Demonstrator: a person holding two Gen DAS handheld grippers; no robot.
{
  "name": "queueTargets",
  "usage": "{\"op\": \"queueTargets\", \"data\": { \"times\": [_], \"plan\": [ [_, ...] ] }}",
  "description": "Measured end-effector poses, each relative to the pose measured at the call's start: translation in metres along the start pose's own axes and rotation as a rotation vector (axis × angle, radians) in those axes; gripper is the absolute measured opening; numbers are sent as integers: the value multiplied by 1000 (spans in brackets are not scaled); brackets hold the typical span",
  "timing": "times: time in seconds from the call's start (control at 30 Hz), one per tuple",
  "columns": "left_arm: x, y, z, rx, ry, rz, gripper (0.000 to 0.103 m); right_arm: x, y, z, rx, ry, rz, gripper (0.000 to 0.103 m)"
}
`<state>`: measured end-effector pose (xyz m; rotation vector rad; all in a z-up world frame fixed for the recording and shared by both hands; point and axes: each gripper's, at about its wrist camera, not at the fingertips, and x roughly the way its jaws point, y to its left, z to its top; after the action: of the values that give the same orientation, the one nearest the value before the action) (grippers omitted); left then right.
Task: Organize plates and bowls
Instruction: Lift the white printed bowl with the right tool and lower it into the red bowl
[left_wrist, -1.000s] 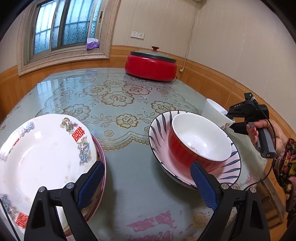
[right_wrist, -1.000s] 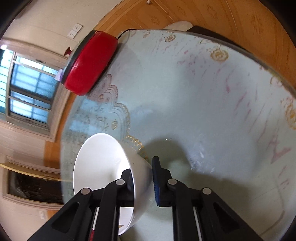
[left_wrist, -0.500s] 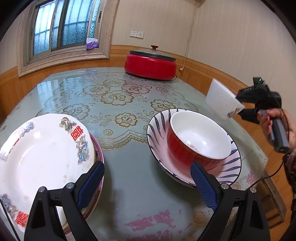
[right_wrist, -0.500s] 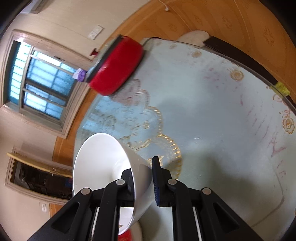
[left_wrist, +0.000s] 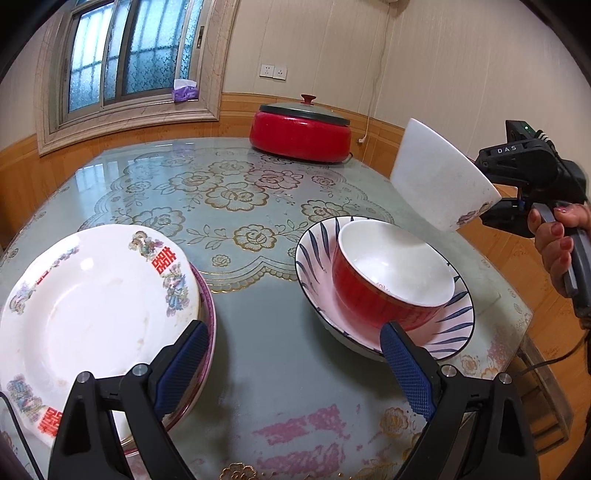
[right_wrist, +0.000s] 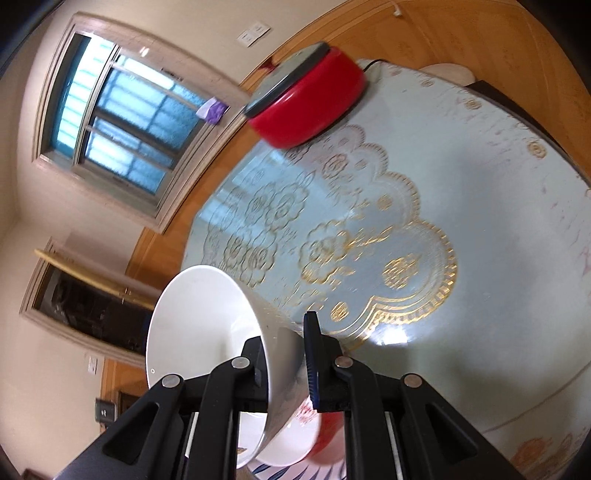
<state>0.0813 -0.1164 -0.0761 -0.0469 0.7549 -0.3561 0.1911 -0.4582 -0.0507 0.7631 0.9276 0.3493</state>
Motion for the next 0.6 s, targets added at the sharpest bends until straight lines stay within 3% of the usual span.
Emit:
{"op": "queueTargets", "data": {
  "times": [0.23,0.6],
  "plan": [
    [-2,5,-5,-15,25,-7,95,15,13,-17,-27,45,2,12],
    [-6,3,-9,-8,25,-16,95,29,18,-29,-66,81,-73,12]
  ]
}}
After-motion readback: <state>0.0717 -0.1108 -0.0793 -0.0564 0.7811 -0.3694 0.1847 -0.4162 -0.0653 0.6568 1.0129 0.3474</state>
